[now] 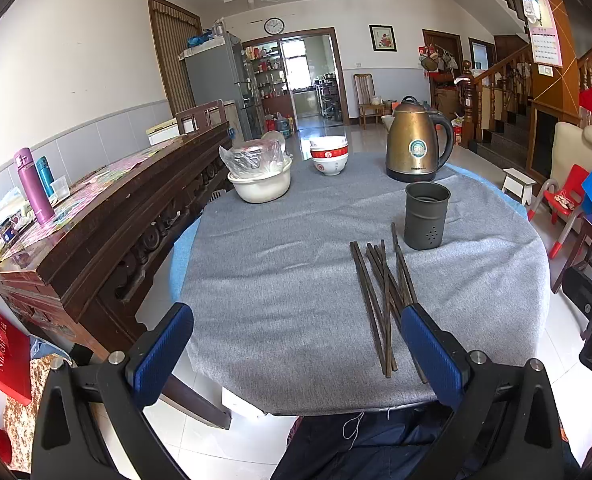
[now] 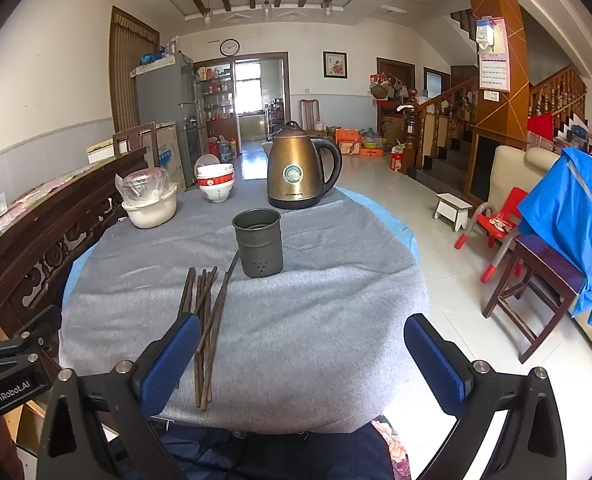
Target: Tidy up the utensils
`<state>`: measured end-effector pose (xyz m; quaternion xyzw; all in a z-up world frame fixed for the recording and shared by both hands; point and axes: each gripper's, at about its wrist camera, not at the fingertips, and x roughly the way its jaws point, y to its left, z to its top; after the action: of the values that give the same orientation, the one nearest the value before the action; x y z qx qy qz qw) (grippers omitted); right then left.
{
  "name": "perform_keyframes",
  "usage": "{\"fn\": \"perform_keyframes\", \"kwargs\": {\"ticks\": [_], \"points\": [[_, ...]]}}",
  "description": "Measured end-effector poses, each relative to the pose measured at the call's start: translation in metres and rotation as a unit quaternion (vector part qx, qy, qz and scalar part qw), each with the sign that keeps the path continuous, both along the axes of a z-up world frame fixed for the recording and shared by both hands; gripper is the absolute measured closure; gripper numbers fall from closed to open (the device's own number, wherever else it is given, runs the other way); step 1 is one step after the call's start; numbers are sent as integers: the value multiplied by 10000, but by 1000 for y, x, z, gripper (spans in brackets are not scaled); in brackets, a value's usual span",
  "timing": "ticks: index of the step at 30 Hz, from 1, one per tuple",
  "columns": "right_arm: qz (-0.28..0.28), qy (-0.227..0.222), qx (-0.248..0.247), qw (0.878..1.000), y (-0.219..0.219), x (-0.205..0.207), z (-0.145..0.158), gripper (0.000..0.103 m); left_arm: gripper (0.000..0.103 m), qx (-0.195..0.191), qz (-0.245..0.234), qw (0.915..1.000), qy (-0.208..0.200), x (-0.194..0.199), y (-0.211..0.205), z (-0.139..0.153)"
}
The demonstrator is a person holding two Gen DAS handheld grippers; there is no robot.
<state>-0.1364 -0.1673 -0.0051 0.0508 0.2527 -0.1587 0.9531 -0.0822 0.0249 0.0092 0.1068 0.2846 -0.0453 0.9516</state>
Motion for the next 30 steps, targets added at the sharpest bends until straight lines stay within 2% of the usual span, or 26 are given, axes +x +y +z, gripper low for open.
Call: {"fn": "perform_keyframes", "kwargs": {"ticks": [5, 16, 30], "points": [[23, 255, -159, 9995, -2, 3, -1, 0, 0, -4, -3, 10000, 13, 0, 0, -1], [41, 187, -28, 9998, -3, 4, -3, 0, 0, -17, -2, 10000, 55, 2, 1, -2], [39, -140, 136, 9998, -3, 7, -9, 0, 0, -27, -23, 10000, 91, 3, 2, -3]]}}
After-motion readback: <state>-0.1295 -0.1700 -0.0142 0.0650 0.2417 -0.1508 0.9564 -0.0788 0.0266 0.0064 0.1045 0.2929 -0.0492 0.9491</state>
